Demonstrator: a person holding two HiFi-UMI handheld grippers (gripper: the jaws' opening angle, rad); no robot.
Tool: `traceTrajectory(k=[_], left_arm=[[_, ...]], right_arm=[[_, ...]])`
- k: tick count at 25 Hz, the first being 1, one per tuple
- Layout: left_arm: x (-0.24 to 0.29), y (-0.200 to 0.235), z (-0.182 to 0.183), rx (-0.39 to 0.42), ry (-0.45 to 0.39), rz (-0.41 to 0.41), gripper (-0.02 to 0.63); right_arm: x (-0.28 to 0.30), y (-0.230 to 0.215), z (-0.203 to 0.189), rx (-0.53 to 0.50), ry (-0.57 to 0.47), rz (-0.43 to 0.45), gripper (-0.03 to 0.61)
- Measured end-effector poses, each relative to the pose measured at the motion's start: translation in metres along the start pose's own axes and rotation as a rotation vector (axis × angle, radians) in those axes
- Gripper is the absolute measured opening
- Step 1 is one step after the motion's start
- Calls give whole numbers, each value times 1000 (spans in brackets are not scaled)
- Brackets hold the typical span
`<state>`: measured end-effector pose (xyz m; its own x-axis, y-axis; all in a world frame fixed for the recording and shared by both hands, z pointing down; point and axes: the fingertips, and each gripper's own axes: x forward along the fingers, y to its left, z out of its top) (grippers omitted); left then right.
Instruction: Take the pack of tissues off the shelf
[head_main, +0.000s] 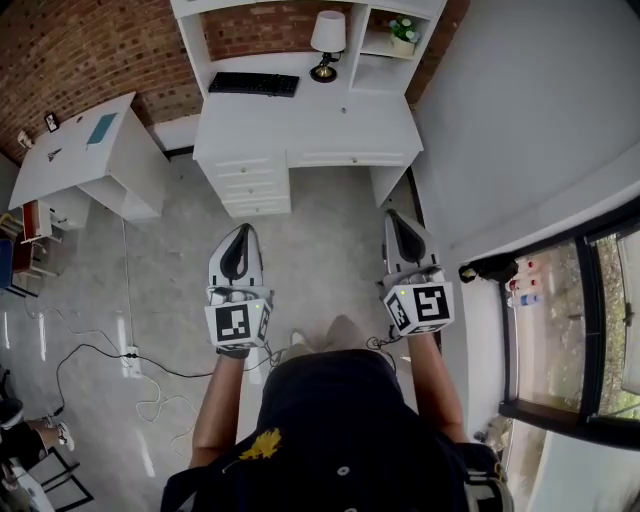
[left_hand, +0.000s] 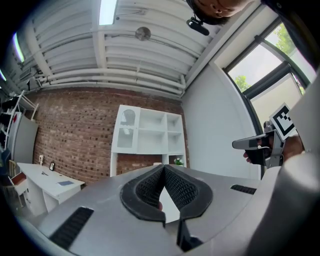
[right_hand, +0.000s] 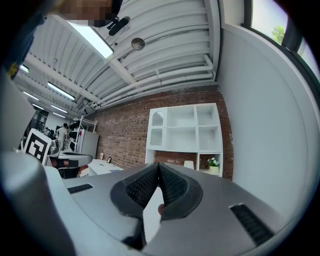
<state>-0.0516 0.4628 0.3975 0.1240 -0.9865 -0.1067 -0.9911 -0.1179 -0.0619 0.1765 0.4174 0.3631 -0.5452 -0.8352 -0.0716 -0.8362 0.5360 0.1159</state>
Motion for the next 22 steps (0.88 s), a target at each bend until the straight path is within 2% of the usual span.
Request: traceTrajectory(k=[6,12,17,22], left_arm=[[-8,18,-21,-17,42,23,18],[29,23,-36,-3,83,17,18],[96,18,-52,9,117,10,18],[189,20,-50,128,117,19,18]], right_arm=[[0,5,-28,10,72,-17,5],[33,-10,-42,19,94,0,5],[94,-46,-63,58,91,22,5],[179,-105,-67,112,39,42,5]])
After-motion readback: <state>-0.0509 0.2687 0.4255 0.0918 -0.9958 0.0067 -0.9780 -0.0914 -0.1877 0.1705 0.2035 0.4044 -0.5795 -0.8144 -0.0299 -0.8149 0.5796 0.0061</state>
